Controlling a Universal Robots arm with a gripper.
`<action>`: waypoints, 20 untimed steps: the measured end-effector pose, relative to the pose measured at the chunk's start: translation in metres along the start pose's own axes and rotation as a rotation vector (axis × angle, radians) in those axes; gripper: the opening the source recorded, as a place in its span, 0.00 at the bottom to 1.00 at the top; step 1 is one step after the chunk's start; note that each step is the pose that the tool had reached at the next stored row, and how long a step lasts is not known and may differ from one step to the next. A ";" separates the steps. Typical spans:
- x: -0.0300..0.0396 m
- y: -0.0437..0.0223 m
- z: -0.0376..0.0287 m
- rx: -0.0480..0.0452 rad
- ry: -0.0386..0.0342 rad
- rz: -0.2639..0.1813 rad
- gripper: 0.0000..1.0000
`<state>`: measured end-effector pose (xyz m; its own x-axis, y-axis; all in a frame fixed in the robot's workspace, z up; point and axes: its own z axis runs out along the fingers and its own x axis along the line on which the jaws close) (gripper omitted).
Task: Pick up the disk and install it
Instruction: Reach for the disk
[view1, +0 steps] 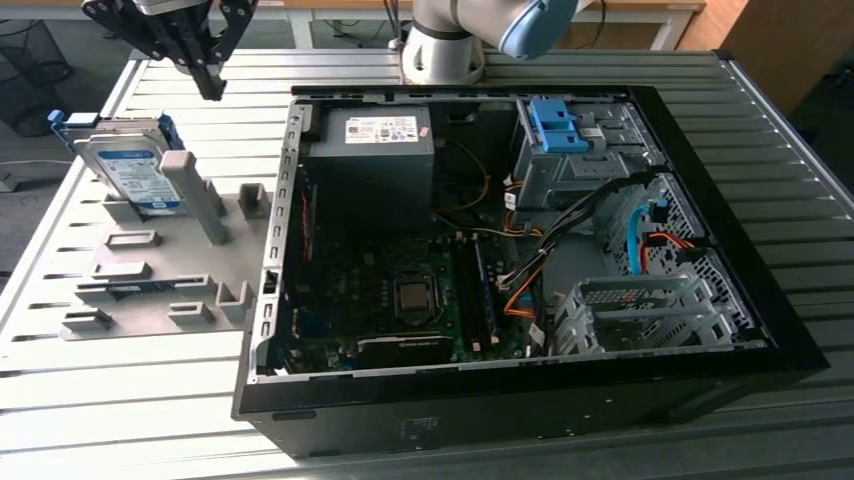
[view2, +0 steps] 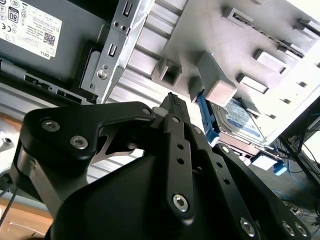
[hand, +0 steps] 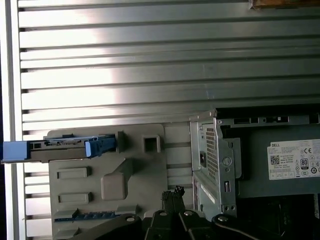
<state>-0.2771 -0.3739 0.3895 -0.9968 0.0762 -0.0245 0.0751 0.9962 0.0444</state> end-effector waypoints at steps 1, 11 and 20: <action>0.0016 -0.0001 -0.0001 0.0000 0.0000 0.000 0.11; 0.0220 -0.0016 -0.0006 0.0000 0.0000 0.000 0.11; 0.0359 0.0076 -0.0004 0.0000 0.0000 0.000 0.11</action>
<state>-0.3123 -0.3636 0.3894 -0.9968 0.0762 -0.0245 0.0751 0.9962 0.0444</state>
